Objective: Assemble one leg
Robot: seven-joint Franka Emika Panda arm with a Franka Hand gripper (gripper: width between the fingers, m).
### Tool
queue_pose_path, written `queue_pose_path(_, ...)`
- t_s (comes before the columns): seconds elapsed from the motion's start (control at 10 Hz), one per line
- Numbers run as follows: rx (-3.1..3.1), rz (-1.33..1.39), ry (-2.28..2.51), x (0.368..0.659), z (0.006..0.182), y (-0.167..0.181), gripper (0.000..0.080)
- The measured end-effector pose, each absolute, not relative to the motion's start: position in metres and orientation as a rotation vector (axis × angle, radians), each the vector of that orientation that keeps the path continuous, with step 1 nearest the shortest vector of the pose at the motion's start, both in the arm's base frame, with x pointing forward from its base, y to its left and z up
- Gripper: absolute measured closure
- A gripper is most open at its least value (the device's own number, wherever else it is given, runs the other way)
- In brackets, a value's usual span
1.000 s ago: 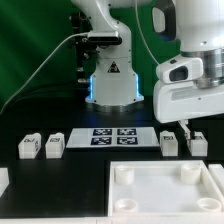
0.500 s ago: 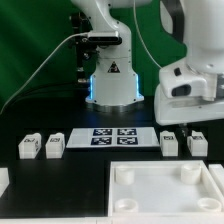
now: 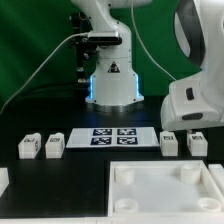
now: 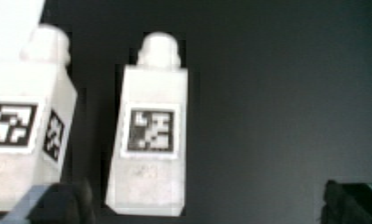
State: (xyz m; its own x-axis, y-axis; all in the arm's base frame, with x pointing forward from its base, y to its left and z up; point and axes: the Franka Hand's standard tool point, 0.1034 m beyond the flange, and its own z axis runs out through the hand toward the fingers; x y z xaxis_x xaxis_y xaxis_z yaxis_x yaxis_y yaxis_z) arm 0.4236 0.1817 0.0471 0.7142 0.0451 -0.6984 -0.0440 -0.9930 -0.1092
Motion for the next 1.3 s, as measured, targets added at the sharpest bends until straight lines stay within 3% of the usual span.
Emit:
queue_pose_path(0.5, -2.762, 1.278, 0.048, 0.397, 0.022, 0.171, 0.0150)
queue_pose_path(0.9, -2.762, 1.304, 0.058, 0.394, 0.019, 0.175, 0.0150)
queue_pose_path(1.0, -2.762, 1.304, 0.057, 0.394, 0.019, 0.175, 0.0240)
queue_pose_path(1.1, -2.762, 1.304, 0.057, 0.394, 0.019, 0.175, 0.0423)
queue_pose_path(1.2, -2.762, 1.304, 0.057, 0.394, 0.019, 0.175, 0.0423)
queue_pose_path(1.3, -2.762, 1.304, 0.057, 0.394, 0.019, 0.175, 0.0511)
